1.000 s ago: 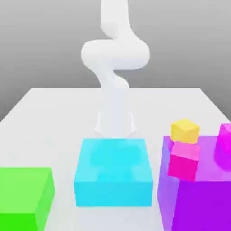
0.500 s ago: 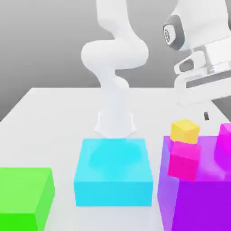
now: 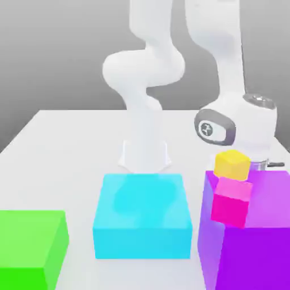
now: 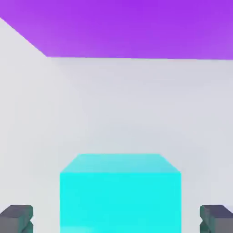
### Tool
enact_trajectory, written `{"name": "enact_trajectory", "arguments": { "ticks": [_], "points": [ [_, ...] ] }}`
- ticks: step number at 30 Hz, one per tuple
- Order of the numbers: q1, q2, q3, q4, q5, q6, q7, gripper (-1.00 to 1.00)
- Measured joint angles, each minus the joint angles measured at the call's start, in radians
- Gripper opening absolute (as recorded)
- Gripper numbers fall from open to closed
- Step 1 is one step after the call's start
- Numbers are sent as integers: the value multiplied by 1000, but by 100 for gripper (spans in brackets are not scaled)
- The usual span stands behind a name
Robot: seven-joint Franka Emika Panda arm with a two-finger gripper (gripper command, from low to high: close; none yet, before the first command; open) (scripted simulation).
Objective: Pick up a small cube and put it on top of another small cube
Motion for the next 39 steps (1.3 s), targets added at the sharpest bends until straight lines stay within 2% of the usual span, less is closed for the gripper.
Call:
{"name": "enact_trajectory", "arguments": {
  "ticks": [6,10,13,25,27,30,33,39],
  "points": [
    [0,0,0,0,-5,1,4,-100],
    [-75,-123,110,-28,143,-93,-108,-100],
    [-60,-223,149,-43,275,-170,-210,-100],
    [1,-282,245,266,535,-502,-741,-100],
    [35,-288,233,324,572,-559,-830,-100],
    [82,-304,167,420,565,-674,-919,-100],
    [-50,-322,78,519,526,-798,-982,-100],
    [-279,-354,-24,666,388,-1003,-1000,-100]
  ]
}}
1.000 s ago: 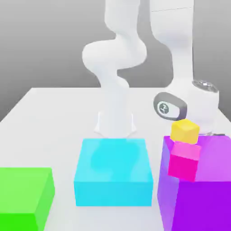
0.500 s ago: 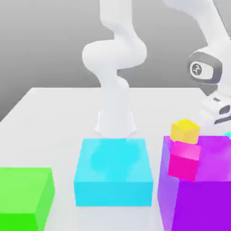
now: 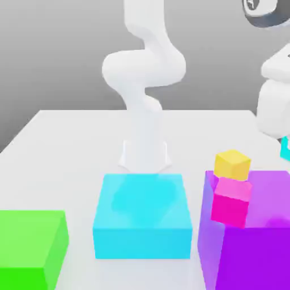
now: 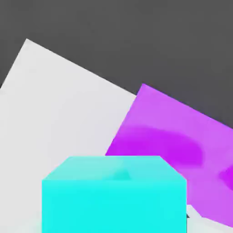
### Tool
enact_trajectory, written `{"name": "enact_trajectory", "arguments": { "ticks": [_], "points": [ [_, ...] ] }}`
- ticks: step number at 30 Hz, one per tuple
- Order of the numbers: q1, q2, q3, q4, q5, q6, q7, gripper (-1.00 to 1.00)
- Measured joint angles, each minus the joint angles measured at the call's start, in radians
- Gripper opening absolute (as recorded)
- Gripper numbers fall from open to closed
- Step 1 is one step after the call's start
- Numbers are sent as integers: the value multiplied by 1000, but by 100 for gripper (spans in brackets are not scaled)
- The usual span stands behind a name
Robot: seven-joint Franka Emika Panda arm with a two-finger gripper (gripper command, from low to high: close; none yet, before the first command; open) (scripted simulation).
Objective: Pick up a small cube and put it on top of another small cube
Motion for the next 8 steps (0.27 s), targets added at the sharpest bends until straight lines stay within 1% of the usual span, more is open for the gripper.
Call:
{"name": "enact_trajectory", "arguments": {
  "ticks": [2,4,5,8],
  "points": [
    [-39,9,-13,-11,-35,13,17,-100],
    [-40,34,-13,-56,-46,82,23,-100],
    [-40,44,-12,-75,-48,111,24,100],
    [-40,44,-12,-75,-48,111,24,100]
  ]
}}
